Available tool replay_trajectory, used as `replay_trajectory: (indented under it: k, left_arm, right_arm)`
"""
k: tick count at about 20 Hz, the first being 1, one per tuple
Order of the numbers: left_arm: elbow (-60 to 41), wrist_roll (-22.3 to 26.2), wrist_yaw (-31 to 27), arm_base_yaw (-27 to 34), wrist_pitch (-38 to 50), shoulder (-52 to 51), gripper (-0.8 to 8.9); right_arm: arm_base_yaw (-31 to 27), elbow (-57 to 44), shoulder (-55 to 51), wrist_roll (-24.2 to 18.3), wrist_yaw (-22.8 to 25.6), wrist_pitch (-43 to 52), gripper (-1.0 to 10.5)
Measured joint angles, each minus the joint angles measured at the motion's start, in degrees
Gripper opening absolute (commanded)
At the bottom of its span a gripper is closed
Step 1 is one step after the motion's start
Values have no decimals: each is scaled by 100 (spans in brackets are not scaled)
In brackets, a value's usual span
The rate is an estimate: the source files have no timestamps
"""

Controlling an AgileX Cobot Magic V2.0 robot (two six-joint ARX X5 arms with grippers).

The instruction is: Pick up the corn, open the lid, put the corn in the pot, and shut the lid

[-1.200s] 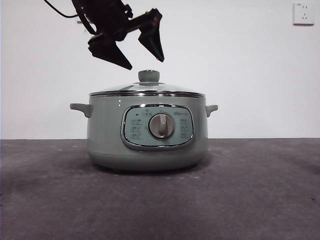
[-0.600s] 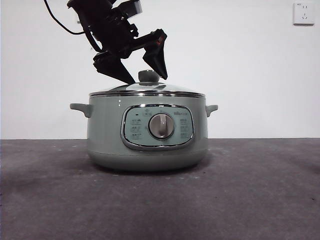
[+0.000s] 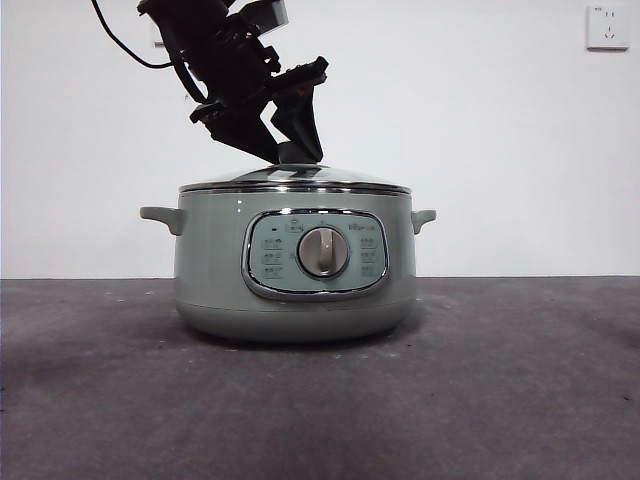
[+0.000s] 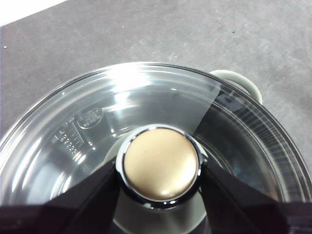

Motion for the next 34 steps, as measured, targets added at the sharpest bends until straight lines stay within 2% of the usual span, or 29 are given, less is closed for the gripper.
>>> replay_trajectory:
  k: [10, 17, 21, 26, 29, 34]
  left_arm:
    - [57, -74, -26, -4, -118, -79, -8]
    - [61, -111, -20, 105, -236, -1298, -8]
    - [63, -111, -92, 236, -951, -2275, -8]
    - [63, -107, -282, 269, -1646, -3449, -8]
    - [-50, -83, -435, 345, -2131, -4004, -8]
    - [-1390, -160, -461, 345, -2131, -5184, -8]
  right_arm:
    - [0, 0, 0, 0, 0, 4, -12]
    - [0, 0, 2, 0, -9, 264, -12]
    - [0, 0, 166, 2, -623, 828, -12]
    - [0, 33, 1008, 127, -1307, 1659, -12]
    - [7, 485, 1751, 195, -1541, 1928, -13]
    - [367, 1895, 3324, 234, -1593, 1967, -13]
